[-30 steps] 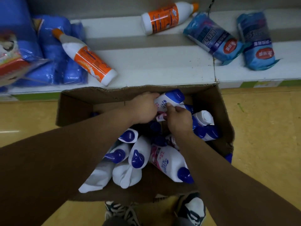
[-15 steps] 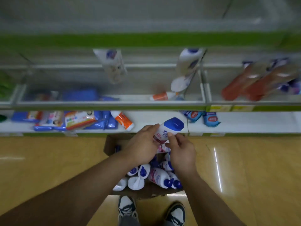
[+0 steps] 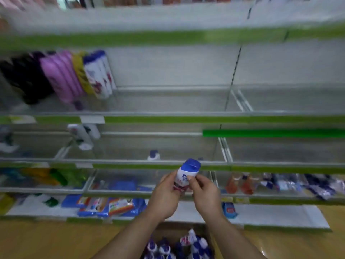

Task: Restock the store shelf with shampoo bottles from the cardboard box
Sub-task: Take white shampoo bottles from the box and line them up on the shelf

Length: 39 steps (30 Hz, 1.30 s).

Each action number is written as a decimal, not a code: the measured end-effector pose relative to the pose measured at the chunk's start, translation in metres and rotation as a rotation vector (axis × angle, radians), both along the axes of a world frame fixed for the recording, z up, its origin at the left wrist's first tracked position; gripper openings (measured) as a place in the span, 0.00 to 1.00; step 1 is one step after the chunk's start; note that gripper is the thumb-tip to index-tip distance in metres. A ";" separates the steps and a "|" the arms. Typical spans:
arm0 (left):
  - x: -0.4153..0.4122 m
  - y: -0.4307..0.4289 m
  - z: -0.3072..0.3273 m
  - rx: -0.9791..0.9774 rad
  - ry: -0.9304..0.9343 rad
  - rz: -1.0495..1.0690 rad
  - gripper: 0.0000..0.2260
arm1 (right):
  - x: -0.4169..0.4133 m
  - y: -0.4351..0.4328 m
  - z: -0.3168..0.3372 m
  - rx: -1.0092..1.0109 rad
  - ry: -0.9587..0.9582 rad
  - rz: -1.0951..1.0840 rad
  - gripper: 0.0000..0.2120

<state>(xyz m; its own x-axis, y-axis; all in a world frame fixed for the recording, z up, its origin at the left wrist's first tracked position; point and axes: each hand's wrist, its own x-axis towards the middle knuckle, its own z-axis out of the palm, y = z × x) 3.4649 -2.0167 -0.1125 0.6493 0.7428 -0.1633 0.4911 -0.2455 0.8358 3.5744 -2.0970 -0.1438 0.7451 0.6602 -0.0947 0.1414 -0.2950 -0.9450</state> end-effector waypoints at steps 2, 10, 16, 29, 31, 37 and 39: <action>-0.004 0.005 0.031 0.041 -0.027 0.031 0.27 | 0.001 0.009 0.033 0.031 -0.071 -0.002 0.07; -0.019 0.053 0.139 0.217 -0.204 0.072 0.26 | 0.000 0.068 0.143 0.168 -0.249 0.024 0.12; -0.036 0.117 0.186 0.313 -0.221 0.042 0.26 | -0.017 0.127 0.190 0.241 -0.253 0.017 0.14; -0.096 0.283 0.190 0.218 -0.348 0.020 0.27 | -0.084 0.295 0.218 0.160 -0.395 -0.017 0.12; -0.103 0.303 0.184 0.194 -0.344 0.049 0.28 | -0.095 0.316 0.221 0.118 -0.447 -0.011 0.13; -0.115 0.349 0.170 0.137 -0.366 0.105 0.27 | -0.115 0.359 0.220 0.035 -0.471 0.002 0.11; -0.118 0.360 0.167 0.099 -0.375 0.112 0.26 | -0.119 0.368 0.221 0.010 -0.456 0.006 0.12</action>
